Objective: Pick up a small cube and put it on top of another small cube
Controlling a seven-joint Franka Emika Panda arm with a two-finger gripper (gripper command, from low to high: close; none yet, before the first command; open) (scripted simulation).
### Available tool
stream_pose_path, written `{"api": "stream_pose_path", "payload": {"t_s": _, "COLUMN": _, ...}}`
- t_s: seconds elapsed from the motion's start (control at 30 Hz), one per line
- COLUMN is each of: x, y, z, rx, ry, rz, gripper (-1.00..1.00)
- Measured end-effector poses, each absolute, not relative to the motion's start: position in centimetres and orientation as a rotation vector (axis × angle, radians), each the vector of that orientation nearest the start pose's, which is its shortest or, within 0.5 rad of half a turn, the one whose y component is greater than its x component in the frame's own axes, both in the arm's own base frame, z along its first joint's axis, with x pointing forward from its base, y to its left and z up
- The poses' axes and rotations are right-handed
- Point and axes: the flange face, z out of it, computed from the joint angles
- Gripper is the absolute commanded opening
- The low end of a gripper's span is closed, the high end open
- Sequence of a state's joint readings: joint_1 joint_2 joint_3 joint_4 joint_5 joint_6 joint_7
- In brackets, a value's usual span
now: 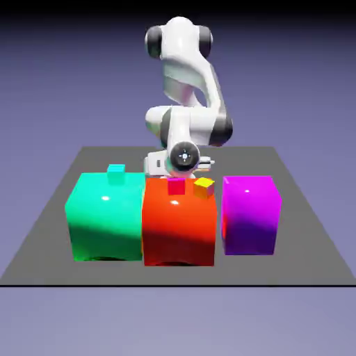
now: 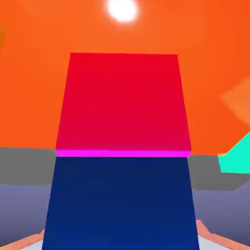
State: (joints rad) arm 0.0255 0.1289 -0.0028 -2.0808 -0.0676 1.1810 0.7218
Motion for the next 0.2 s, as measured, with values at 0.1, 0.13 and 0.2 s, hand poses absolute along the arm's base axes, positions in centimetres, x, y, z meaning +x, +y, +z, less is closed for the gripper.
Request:
{"api": "stream_pose_path", "payload": {"t_s": 0.1, "x": 45.6, "y": 0.3, "z": 36.4, "rx": -2.986, "ry": 1.073, "rz": 1.626, "gripper": 1.00}}
{"api": "stream_pose_path", "payload": {"t_s": 0.13, "x": 46.2, "y": 0.3, "z": 37.2, "rx": -2.986, "ry": 1.073, "rz": 1.626, "gripper": 1.00}}
{"api": "stream_pose_path", "payload": {"t_s": 0.2, "x": 47.5, "y": 0.5, "z": 38.7, "rx": -2.986, "ry": 1.073, "rz": 1.626, "gripper": 1.00}}
